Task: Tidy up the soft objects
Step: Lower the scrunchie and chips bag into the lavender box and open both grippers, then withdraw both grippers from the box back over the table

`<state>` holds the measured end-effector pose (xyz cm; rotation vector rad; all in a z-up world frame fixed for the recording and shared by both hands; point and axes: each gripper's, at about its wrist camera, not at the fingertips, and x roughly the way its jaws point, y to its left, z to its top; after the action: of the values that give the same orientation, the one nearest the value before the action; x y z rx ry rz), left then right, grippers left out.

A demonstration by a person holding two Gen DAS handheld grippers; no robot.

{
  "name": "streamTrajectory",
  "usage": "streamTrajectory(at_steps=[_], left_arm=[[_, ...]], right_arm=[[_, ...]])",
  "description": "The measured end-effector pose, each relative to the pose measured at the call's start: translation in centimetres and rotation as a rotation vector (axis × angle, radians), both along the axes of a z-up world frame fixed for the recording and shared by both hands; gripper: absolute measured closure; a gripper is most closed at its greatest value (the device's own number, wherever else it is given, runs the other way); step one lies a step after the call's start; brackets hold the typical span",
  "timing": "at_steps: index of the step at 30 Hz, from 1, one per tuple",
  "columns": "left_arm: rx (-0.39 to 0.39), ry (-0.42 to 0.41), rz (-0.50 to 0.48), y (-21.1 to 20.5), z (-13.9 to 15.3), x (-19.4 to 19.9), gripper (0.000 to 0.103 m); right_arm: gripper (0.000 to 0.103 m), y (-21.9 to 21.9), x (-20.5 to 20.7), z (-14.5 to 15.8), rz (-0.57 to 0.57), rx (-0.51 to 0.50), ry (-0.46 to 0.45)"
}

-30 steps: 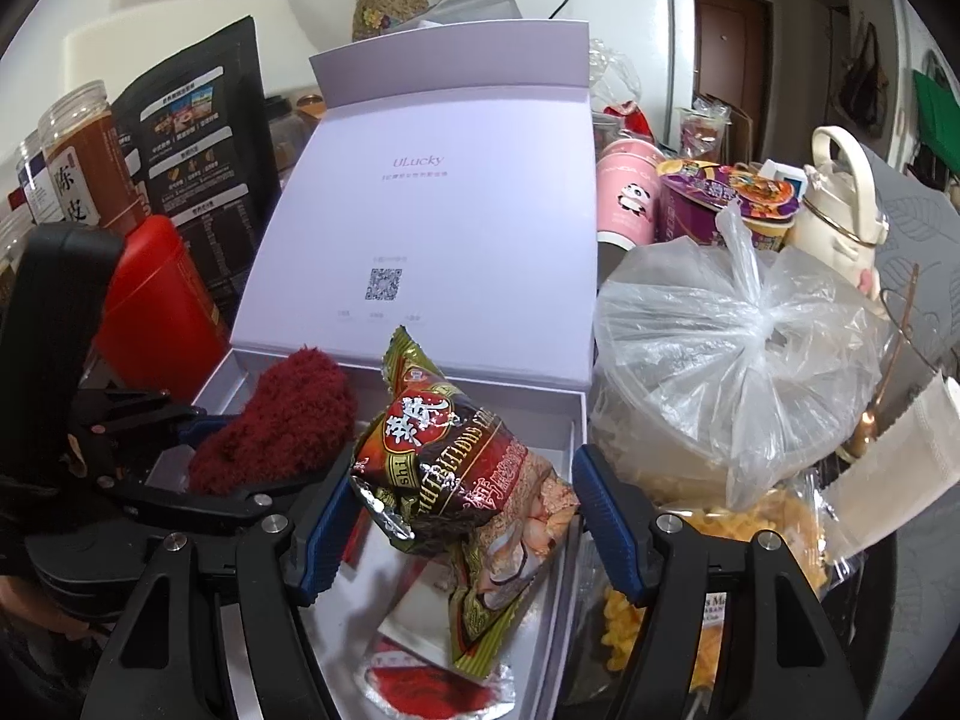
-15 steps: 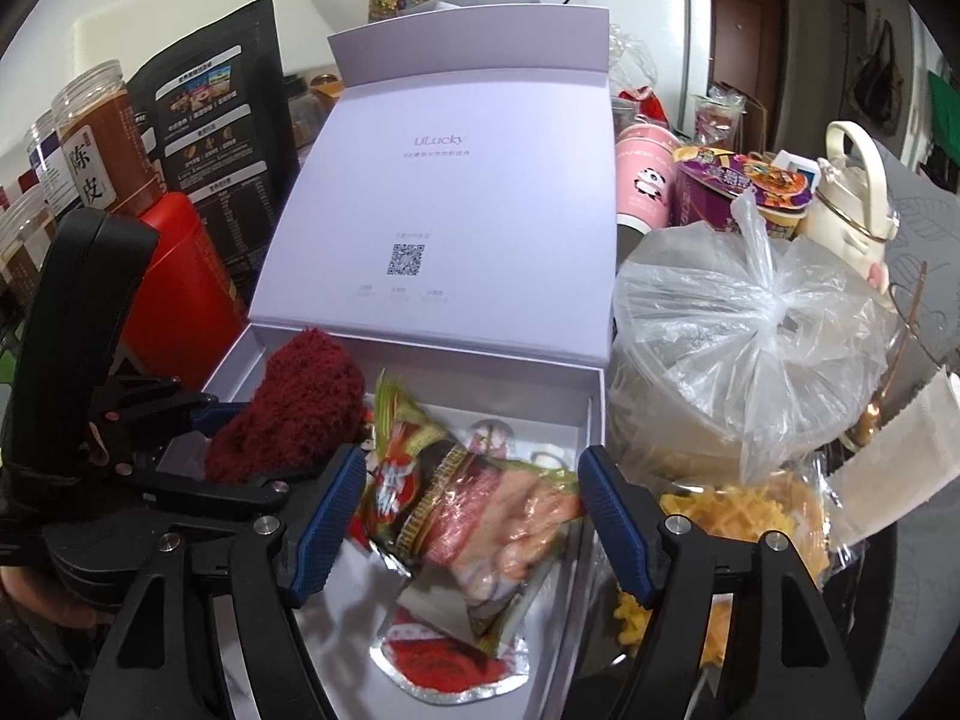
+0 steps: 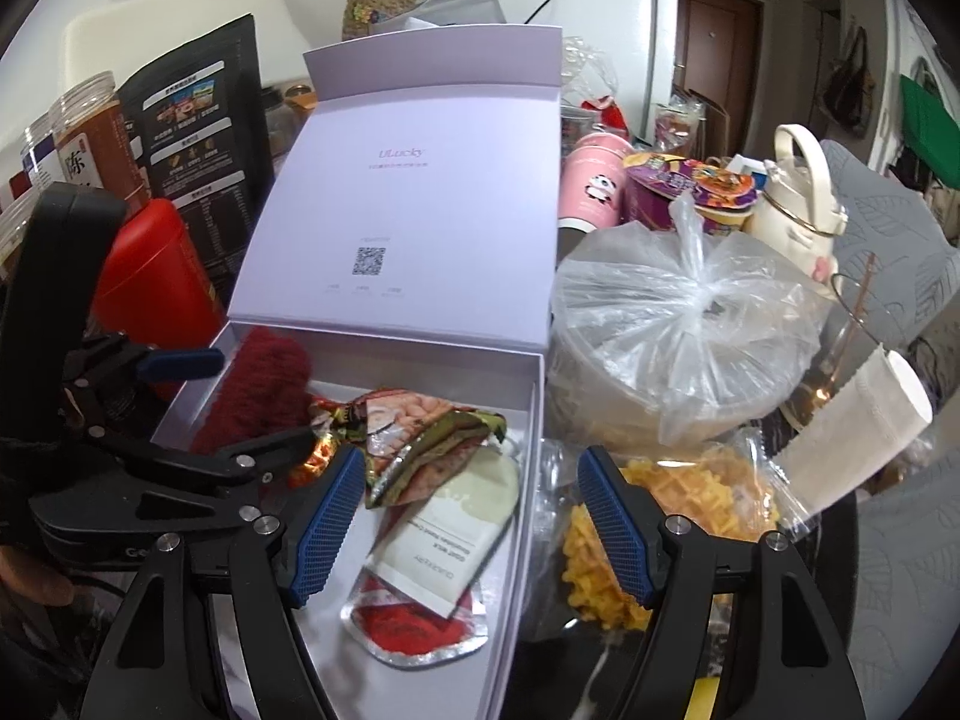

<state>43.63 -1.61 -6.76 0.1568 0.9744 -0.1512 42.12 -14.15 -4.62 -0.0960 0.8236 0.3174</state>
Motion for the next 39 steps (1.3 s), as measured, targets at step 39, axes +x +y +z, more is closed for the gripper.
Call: streamTrajectory(at_steps=[39], left_arm=[[-0.045, -0.330, -0.022, 0.7, 15.4, -12.8, 0.011]], right_arm=[[0.029, -1.3, -10.9, 12.7, -0.044, 0.019, -0.238]])
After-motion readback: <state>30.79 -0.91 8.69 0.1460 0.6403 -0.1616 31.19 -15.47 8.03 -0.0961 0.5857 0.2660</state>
